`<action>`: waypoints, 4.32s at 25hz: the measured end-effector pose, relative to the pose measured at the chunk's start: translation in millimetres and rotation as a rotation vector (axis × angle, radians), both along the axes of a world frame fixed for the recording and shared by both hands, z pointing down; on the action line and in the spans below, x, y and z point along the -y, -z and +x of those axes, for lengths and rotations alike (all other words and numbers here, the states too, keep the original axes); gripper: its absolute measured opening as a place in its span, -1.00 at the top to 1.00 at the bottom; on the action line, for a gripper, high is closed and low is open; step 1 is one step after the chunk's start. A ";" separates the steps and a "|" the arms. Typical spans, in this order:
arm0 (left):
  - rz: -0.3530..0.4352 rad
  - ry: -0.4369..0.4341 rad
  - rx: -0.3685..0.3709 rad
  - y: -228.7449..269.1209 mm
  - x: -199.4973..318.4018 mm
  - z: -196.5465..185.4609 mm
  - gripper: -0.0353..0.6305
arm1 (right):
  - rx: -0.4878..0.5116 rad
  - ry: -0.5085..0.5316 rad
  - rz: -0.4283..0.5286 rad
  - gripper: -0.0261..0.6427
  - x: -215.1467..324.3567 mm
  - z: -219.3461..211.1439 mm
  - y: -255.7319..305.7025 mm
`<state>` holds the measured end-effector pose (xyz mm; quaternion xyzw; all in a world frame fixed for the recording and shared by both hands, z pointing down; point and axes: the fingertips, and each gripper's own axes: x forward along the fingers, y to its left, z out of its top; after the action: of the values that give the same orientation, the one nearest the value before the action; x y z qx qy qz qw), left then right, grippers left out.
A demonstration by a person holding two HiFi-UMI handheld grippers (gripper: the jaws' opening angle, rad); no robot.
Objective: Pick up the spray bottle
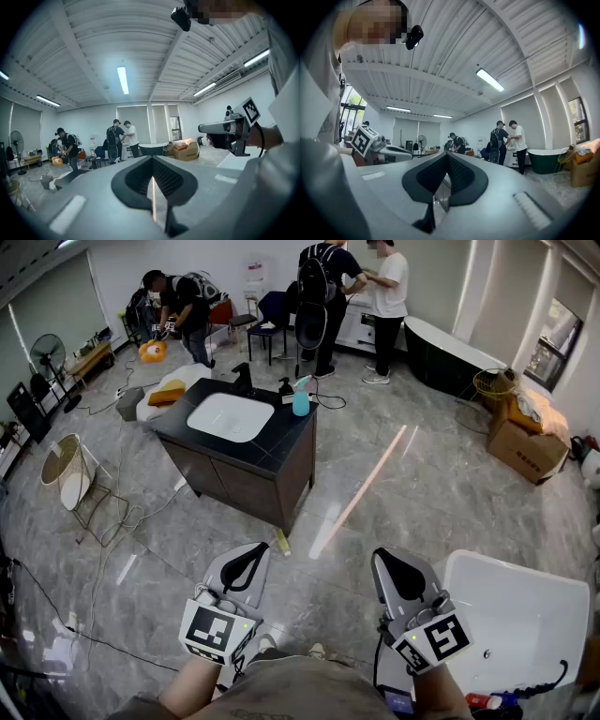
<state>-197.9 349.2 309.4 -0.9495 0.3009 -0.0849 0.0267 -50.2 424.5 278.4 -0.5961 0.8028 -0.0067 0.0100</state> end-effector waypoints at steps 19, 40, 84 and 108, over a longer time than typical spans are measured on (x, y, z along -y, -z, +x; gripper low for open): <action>-0.015 0.047 -0.004 -13.2 -17.8 32.9 0.89 | 0.011 0.029 0.008 0.31 -19.9 38.9 -12.6; -0.027 0.051 0.039 -33.3 31.9 53.7 0.89 | 0.045 0.018 -0.031 0.06 37.6 71.3 -30.2; -0.082 0.077 0.095 -65.6 438.5 156.8 0.89 | 0.054 0.088 -0.154 0.06 467.5 160.4 -74.4; -0.076 0.371 0.148 -62.0 566.6 235.8 0.89 | 0.068 0.379 -0.186 0.06 638.8 246.9 -89.8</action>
<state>37.9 -217.4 371.5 -0.8693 0.4645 -0.1691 -0.0031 196.7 -214.3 368.2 -0.4323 0.8957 -0.1025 -0.0193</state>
